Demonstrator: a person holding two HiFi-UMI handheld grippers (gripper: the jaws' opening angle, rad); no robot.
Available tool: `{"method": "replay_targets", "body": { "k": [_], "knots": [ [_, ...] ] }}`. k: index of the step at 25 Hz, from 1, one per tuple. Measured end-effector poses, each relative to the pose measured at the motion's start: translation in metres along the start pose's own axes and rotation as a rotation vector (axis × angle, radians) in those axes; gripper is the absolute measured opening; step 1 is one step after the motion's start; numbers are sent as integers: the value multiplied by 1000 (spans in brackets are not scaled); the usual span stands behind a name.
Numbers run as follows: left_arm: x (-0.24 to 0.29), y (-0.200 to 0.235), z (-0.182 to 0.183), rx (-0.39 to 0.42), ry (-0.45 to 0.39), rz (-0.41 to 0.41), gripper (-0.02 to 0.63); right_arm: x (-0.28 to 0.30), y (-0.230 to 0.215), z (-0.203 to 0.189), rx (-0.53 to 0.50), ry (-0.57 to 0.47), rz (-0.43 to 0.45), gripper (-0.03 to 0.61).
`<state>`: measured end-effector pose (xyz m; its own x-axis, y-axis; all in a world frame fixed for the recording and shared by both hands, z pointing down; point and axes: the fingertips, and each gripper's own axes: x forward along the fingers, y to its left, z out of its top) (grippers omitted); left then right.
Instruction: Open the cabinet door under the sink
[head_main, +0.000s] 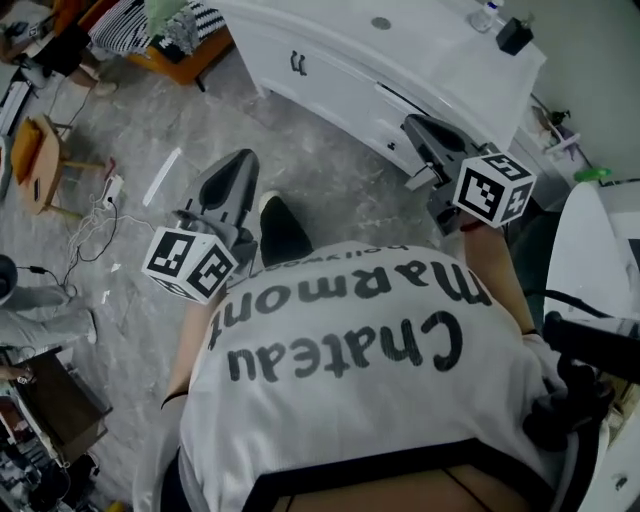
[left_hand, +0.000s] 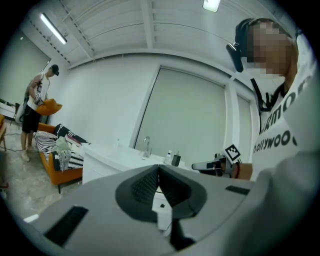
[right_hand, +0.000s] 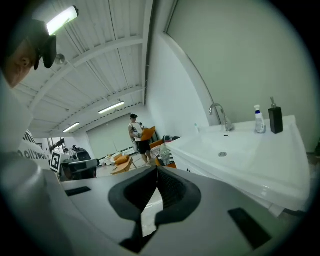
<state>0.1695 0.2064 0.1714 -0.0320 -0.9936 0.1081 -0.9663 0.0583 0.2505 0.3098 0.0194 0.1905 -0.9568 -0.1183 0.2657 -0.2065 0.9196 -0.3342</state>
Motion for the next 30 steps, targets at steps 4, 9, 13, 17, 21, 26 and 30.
{"method": "replay_targets", "body": {
  "k": [4,9,13,17,21,26,30],
  "knots": [
    [41,34,11,26,32,-95,8,27,-15,10,23,-14,-70,9],
    [88,90,42,57,80,-185,8,78,-27,37,72,-42,-156,9],
    [117,142,67,69,92,-235,8,130,-34,60,105,-83,-211,9],
    [140,193,78,25,104,-258,8,181,-33,74,106,-86,-232,9],
    [157,234,86,29,130,-290,8,221,-36,83,116,-103,-266,9],
    [178,268,93,32,134,-358,8,256,-36,88,126,-112,-304,9],
    [195,272,88,9,144,-398,8,271,-35,81,136,-80,-310,9]
  ]
}}
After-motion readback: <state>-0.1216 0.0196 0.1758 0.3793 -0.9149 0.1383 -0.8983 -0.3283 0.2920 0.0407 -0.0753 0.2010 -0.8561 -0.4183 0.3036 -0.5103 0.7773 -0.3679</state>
